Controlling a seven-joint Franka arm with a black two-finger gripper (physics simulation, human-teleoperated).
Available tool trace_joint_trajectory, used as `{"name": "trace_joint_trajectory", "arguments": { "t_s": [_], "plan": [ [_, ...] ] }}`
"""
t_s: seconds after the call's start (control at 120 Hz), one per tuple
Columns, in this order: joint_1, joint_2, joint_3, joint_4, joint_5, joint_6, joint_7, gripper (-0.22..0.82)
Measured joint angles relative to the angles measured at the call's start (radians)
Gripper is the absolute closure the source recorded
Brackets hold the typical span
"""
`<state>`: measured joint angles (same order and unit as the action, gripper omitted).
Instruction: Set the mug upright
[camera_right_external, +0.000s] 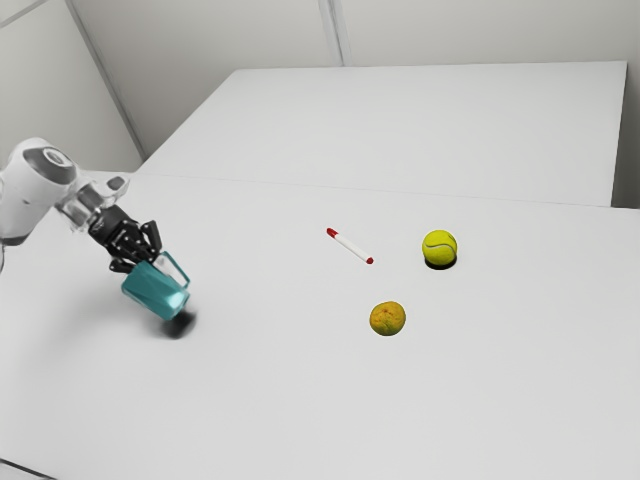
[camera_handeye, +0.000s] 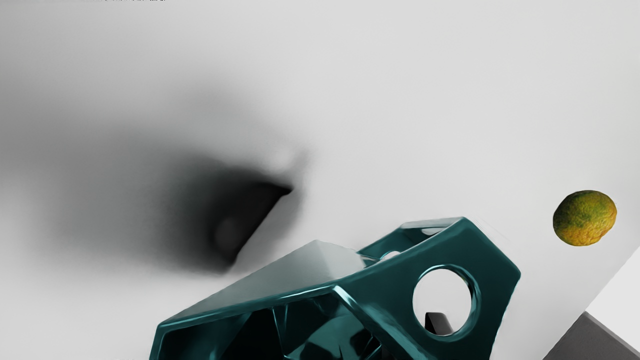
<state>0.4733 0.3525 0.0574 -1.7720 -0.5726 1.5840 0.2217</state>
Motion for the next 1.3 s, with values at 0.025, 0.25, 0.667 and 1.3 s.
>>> {"name": "trace_joint_trajectory", "arguments": {
  "t_s": [0.025, 0.25, 0.667, 1.3],
  "plan": [
    [-0.015, -0.014, 0.000, -0.001, 0.021, 0.010, -0.003, 0.78],
    [-0.198, -0.124, -0.018, -0.034, 0.320, 0.168, -0.043, 0.78],
    [-0.287, -0.235, -0.098, -0.227, 0.524, 0.457, -0.201, 0.79],
    [-0.300, -0.146, -0.157, -0.232, 0.520, 0.571, -0.432, 0.79]
  ]
}}
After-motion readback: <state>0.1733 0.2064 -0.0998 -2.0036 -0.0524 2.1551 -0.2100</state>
